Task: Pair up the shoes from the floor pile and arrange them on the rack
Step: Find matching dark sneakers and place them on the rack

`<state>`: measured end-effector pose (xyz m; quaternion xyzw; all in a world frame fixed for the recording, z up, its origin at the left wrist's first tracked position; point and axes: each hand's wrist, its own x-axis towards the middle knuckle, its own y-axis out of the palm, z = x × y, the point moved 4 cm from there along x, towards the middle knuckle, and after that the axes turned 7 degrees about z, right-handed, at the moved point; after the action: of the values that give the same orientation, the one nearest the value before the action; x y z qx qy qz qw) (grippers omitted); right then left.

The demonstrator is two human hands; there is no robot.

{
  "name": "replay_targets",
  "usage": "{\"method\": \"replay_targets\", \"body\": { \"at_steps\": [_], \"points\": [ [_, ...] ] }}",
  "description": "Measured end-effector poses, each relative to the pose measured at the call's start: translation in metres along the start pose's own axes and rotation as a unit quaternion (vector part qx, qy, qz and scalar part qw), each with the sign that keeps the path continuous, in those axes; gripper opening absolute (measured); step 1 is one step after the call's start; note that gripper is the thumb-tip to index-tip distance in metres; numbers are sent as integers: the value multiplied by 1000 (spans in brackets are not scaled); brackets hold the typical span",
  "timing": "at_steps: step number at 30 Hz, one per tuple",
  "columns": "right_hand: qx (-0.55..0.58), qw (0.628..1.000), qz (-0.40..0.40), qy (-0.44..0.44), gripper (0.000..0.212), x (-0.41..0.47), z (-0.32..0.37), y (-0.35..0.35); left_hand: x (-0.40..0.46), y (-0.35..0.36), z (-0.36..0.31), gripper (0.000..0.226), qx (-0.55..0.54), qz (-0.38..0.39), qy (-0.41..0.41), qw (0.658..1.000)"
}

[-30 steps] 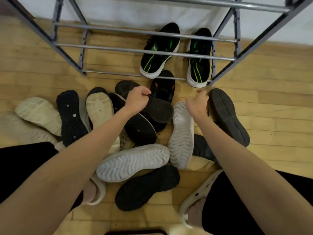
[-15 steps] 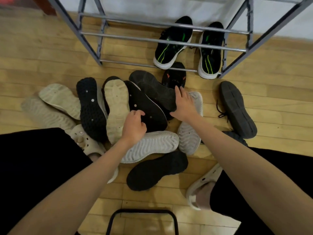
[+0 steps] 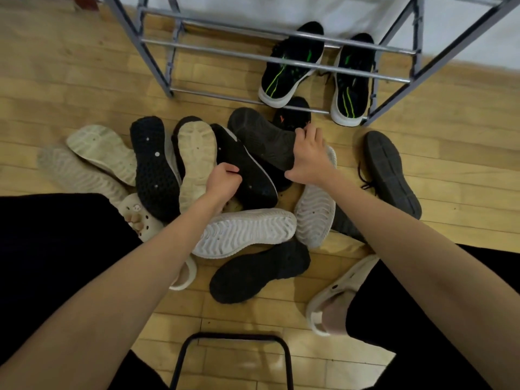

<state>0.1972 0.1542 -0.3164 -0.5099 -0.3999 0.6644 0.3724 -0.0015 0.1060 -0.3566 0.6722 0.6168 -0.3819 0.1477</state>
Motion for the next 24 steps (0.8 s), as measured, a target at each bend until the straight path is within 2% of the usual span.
{"method": "replay_targets", "body": {
  "at_steps": [3,5,12,15,17,20,24],
  "points": [
    [-34,999,-25,-32,93,-11,-8,-17,-6,8,-6,27,-104,36,-38,993],
    [-39,997,-36,-48,92,-22,-16,-26,-11,14,-12,35,-144,59,-57,986],
    [-27,994,-92,-51,83,-82,-40,-38,-29,47,-31,46,-177,139,-69,972],
    [-2,990,-130,-46,86,-109,-44,-31,-39,59,-39,59,-228,206,-59,950],
    [27,987,-156,-30,86,-128,-43,-19,-45,66,-41,58,-275,236,-52,931],
    [107,979,-170,25,90,-152,-38,6,-50,79,-35,53,-317,236,-30,918],
    [176,972,-127,85,101,-167,-35,42,-51,82,-31,56,-265,194,3,945]
  ]
}}
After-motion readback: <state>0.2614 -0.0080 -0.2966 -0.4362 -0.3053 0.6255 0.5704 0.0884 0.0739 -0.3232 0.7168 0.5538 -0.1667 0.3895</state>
